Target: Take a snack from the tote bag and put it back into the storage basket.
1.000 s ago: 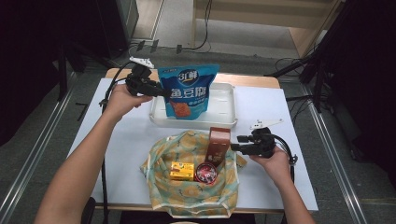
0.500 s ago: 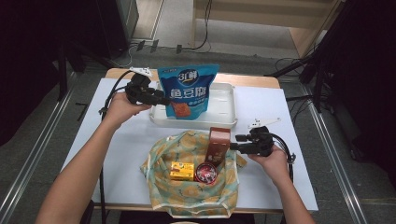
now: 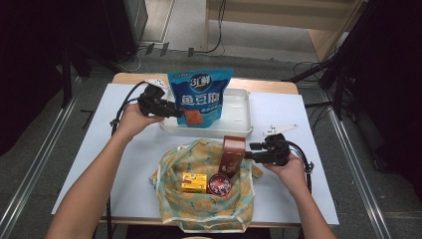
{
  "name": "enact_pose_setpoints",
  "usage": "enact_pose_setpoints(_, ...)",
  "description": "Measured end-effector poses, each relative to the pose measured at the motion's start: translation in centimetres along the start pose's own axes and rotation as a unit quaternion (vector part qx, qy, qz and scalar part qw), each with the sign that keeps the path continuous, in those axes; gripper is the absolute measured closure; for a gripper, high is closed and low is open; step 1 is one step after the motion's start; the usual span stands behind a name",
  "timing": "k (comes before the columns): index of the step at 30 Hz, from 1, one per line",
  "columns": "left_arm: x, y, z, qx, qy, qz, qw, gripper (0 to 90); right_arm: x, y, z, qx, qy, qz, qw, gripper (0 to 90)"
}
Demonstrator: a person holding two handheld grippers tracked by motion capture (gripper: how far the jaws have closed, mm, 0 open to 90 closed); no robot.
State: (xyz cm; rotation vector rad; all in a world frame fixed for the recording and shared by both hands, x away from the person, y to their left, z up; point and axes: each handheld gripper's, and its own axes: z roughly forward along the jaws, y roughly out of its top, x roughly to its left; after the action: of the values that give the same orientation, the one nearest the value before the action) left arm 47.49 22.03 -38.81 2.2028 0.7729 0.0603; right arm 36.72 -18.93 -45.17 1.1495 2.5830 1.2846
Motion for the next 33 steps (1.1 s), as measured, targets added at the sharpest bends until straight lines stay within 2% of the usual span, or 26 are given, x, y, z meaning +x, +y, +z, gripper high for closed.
enact_pose_setpoints(4, 0.0, 0.0, 0.6, 0.003, 0.011, -0.005, 0.9999, 60.5, 0.0, 0.0, 0.1, 0.001, 0.0, -0.003, 1.0, 46.8)
enact_pose_setpoints(5, 0.0, 0.1, 0.8, 0.002, 0.008, -0.006, 0.9999, 63.8, 0.0, 0.0, 0.0, 0.001, 0.0, -0.003, 1.0, 46.8)
enact_pose_setpoints(8, -0.1, 0.1, 1.3, 0.012, 0.02, -0.006, 0.9997, 69.0, 0.0, 0.0, 0.0, 0.0, 0.001, 0.0, 1.0, 46.8)
enact_pose_setpoints(12, -0.1, 0.2, 1.6, 0.011, 0.023, -0.026, 0.9993, 82.8, 0.0, 0.0, -0.1, -0.001, -0.001, 0.0, 1.0, 46.7)
enact_pose_setpoints(17, -0.3, 0.5, 2.0, 0.009, 0.033, -0.034, 0.9988, 90.0, 0.0, 0.0, -0.1, -0.001, 0.0, -0.002, 1.0, 46.8)
enact_pose_setpoints(24, -0.3, 1.1, 2.7, 0.002, 0.049, -0.048, 0.9977, 90.0, 0.0, 0.0, -0.2, -0.001, -0.002, -0.002, 1.0, 46.8)
enact_pose_setpoints(33, 0.2, 1.6, 3.6, -0.021, 0.058, -0.059, 0.9964, 90.0, 0.0, -0.1, -0.3, 0.001, -0.002, 0.001, 1.0, 46.8)
